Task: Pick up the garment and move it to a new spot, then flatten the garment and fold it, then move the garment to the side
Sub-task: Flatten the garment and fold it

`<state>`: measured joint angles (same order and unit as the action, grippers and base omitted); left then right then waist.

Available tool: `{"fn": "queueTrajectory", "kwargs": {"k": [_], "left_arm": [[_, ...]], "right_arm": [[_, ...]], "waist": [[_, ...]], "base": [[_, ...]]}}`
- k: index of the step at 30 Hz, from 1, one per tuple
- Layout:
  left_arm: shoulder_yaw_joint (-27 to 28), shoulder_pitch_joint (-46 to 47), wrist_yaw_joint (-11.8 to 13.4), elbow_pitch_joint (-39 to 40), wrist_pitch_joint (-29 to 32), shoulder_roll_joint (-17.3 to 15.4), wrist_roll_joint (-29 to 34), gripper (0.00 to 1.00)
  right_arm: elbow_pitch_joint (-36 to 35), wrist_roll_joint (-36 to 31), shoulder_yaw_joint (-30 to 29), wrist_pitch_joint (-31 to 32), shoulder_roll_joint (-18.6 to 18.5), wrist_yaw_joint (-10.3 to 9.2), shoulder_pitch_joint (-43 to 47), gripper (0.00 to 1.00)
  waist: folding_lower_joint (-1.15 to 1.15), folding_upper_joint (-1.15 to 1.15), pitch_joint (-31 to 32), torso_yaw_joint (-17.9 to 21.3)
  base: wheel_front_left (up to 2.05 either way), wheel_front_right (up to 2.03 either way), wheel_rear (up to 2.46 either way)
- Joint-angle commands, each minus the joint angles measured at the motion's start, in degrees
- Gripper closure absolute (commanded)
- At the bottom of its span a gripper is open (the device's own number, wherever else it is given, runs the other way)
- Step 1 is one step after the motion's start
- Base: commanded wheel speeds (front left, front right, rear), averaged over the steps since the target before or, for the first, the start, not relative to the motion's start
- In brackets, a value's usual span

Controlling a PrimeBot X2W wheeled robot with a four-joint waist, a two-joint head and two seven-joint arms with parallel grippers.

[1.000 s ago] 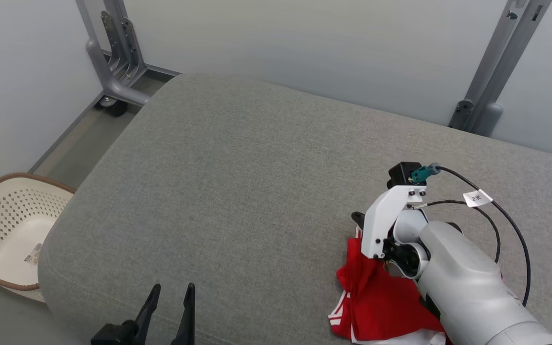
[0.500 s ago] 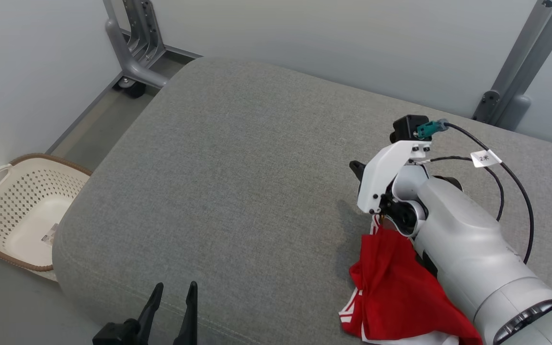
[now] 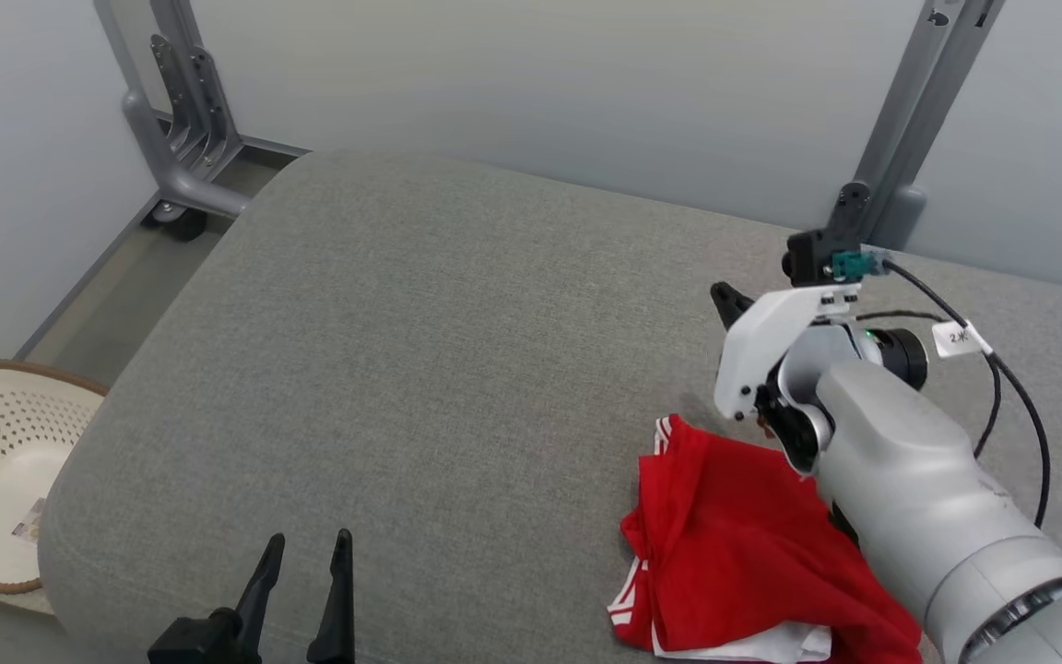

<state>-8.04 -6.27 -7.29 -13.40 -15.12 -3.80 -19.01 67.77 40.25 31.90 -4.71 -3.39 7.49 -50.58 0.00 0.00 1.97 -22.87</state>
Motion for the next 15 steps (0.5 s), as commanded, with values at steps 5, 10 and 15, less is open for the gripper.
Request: {"fn": "queueTrajectory", "kwargs": {"k": [5,10,15], "left_arm": [[1.2,-1.1,0.1,0.9,0.0,-0.1,0.4,0.0],[1.4,-1.0,0.1,1.0,0.0,-0.2,0.6,0.0],[1.2,-0.7,0.0,0.9,0.0,-0.1,0.7,0.0]], "right_arm": [[3.4,-5.7,0.5,-5.9,-1.3,-0.01,5.4,1.0],[4.9,-9.4,-0.1,-8.7,-0.8,-0.01,10.4,1.0],[5.1,-11.3,-0.8,-9.2,0.1,-0.01,13.8,1.0]], "waist": [[0.0,0.0,0.7,3.0],[0.0,0.0,0.5,4.1],[0.0,0.0,0.3,4.4]], "base": [[0.0,0.0,0.0],[0.0,0.0,0.0],[0.0,0.0,0.0]]}}
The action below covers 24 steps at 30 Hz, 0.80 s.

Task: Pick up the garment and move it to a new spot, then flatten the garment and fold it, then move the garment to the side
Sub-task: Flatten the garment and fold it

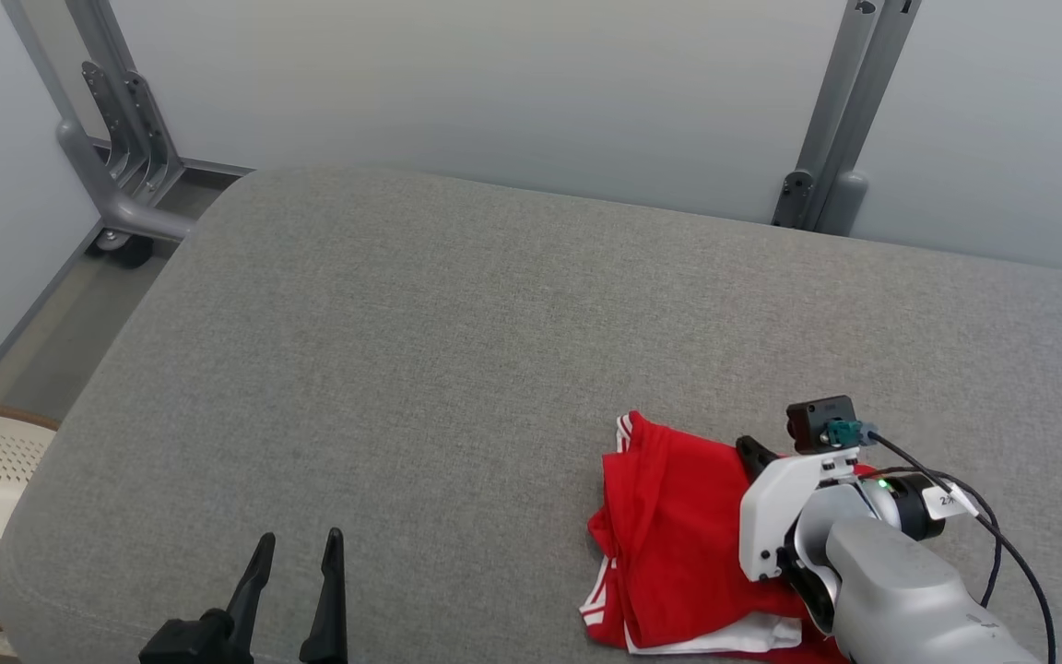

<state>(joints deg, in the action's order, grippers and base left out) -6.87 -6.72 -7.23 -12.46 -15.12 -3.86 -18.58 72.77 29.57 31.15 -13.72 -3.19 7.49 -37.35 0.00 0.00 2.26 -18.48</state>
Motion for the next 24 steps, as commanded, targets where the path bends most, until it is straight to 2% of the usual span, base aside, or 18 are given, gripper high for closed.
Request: {"fn": "queueTrajectory", "kwargs": {"k": [1,6,10,15,20,24], "left_arm": [[-0.1,-0.2,-0.1,-0.1,0.0,0.0,0.2,0.0],[-0.3,0.1,-0.1,-0.4,0.0,-0.3,0.2,0.0],[0.0,-0.3,-0.2,-0.5,0.0,-0.5,0.0,0.0],[0.3,-0.9,-0.2,-0.3,0.0,-0.8,0.1,0.0],[0.3,-1.4,-0.1,-0.2,0.0,-0.8,0.2,0.0],[0.3,-1.6,-0.1,-0.2,0.0,-0.7,0.0,0.0]], "right_arm": [[0.0,-0.7,-0.3,-0.3,0.0,-0.01,0.9,1.0],[-1.8,-2.2,-2.1,-1.0,0.2,-0.01,0.9,1.0],[-5.1,-4.0,-5.8,-1.4,0.2,-0.01,0.6,1.0],[-11.3,-11.0,-12.9,-1.4,-1.1,-0.01,3.7,1.0],[-20.6,-20.2,-19.6,0.1,-3.1,-0.01,9.6,1.0],[-31.1,-24.9,-23.3,6.7,-2.9,-0.01,17.4,1.0]], "waist": [[0.0,0.0,0.0,-0.1],[0.0,0.0,0.2,-0.6],[0.0,0.0,0.6,-0.5],[0.0,0.0,1.3,0.0],[0.0,0.0,1.9,1.1],[0.0,0.0,2.2,1.9]], "base": [[0.0,0.0,0.0],[0.0,0.0,0.0],[0.0,0.0,0.0],[0.0,0.0,0.0],[0.0,0.0,0.0],[0.0,0.0,0.0]]}}
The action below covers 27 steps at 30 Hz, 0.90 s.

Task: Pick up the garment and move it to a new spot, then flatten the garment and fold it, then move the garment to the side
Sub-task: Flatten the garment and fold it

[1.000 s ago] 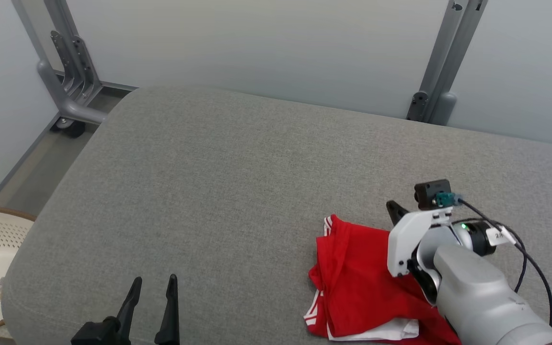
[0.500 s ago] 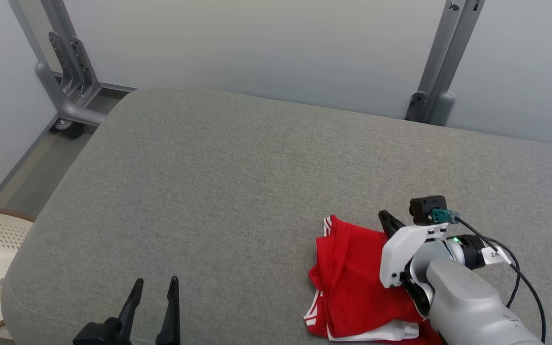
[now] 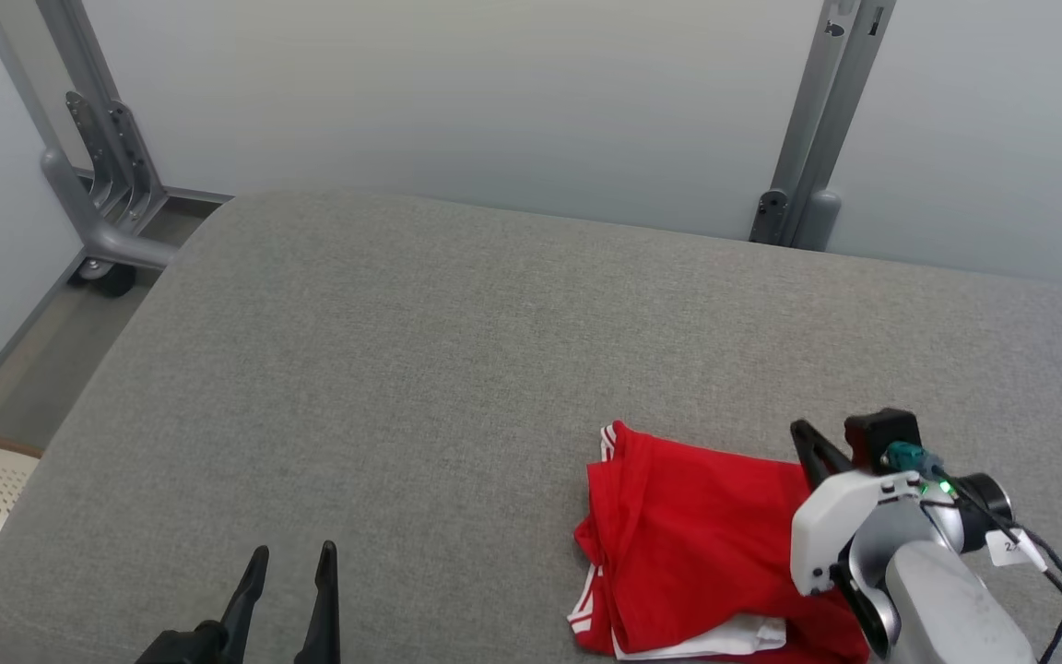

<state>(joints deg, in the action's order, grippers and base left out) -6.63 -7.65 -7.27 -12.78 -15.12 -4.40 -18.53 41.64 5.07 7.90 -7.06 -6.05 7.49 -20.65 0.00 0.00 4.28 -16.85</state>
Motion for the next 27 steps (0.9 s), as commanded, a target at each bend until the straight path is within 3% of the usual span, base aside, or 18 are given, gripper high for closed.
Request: {"fn": "queueTrajectory", "kwargs": {"k": [1,7,12,17,27], "left_arm": [[0.0,-0.7,-0.1,0.1,0.0,-0.2,-0.1,0.0],[-0.2,0.1,-0.1,-0.1,0.0,-0.1,-0.2,0.0],[-1.1,1.3,-0.2,-0.4,0.0,-0.1,-0.2,0.0],[-2.0,2.0,-0.2,-0.8,0.0,-0.1,-0.3,0.0],[-2.9,2.5,-0.3,-1.3,0.0,-0.1,-0.7,0.0]], "right_arm": [[-3.8,-0.8,-0.3,2.7,0.3,-0.01,3.3,1.0],[-22.3,0.3,1.1,17.3,1.4,-0.01,13.6,1.0],[-29.2,2.0,3.9,27.5,1.6,-0.02,14.8,1.0],[-27.8,3.1,3.9,32.1,2.2,-0.02,11.5,1.0],[-17.2,3.5,1.7,35.2,3.0,-0.01,4.6,1.0]], "waist": [[0.0,0.0,0.3,0.5],[0.0,0.0,0.0,0.9],[0.0,0.0,-0.7,0.0],[0.0,0.0,-1.5,-2.4],[0.0,0.0,-3.6,-7.9]], "base": [[0.0,0.0,0.0],[0.0,0.0,0.0],[0.0,0.0,0.0],[0.0,0.0,0.0],[0.0,0.0,0.0]]}}
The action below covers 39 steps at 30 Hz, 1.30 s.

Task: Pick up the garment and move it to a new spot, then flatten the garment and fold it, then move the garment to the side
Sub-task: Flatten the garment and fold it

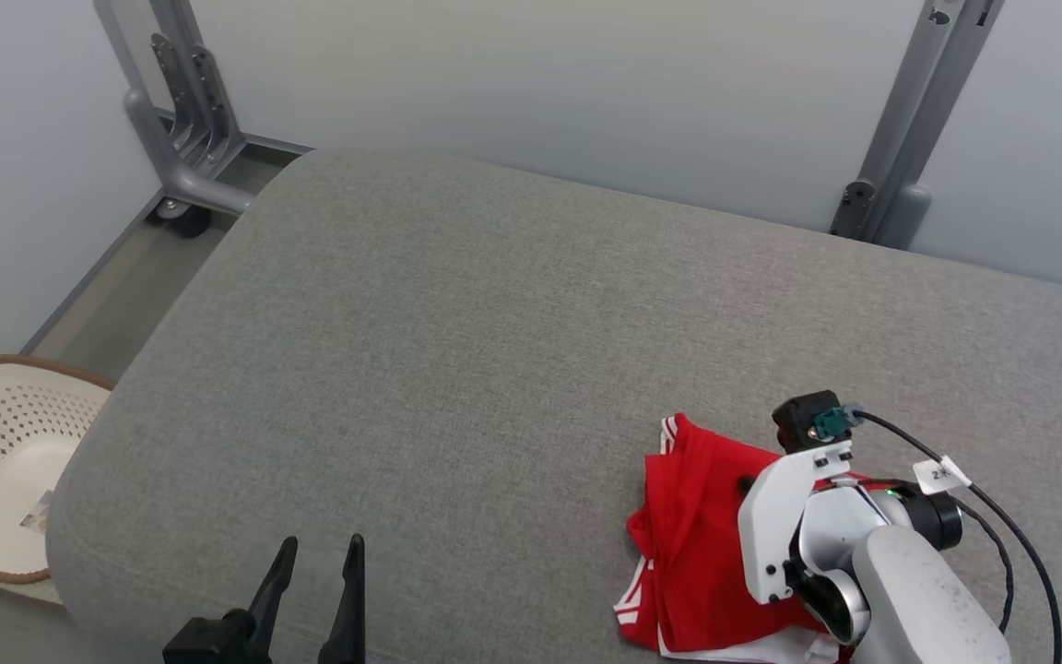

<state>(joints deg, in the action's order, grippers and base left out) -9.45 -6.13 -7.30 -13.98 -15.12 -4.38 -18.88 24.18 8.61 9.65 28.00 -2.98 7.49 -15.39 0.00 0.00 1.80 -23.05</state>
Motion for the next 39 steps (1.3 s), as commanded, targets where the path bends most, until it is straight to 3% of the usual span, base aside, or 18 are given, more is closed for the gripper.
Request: {"fn": "queueTrajectory", "kwargs": {"k": [1,15,25,34,39], "left_arm": [[-0.2,1.1,-0.2,-0.1,0.0,0.0,-0.4,0.0],[-2.2,2.2,-0.3,-0.7,0.0,0.9,-1.3,0.0],[-1.4,1.7,-0.3,0.0,0.0,1.3,-1.4,0.0],[-0.5,1.6,-0.3,-0.4,0.0,1.4,-0.6,0.0],[0.6,0.9,-0.3,0.0,0.0,1.2,-0.1,0.0]], "right_arm": [[1.4,-0.1,0.0,0.3,-0.1,-0.01,-1.3,1.0],[12.7,1.6,2.5,-1.9,0.0,-0.01,-9.7,1.0],[18.2,4.9,5.3,-5.0,0.0,-0.01,-16.3,1.0],[16.7,12.4,5.6,-12.6,0.0,-0.01,-21.3,1.0],[12.7,11.7,2.4,-17.2,-0.1,-0.01,-20.1,1.0]], "waist": [[0.0,0.0,-1.5,-2.1],[0.0,0.0,-4.8,-7.4],[0.0,0.0,-6.2,-8.2],[0.0,0.0,-4.1,-7.4],[0.0,0.0,-1.8,-4.0]], "base": [[0.0,0.0,0.0],[0.0,0.0,0.0],[0.0,0.0,0.0],[0.0,0.0,0.0],[0.0,0.0,0.0]]}}
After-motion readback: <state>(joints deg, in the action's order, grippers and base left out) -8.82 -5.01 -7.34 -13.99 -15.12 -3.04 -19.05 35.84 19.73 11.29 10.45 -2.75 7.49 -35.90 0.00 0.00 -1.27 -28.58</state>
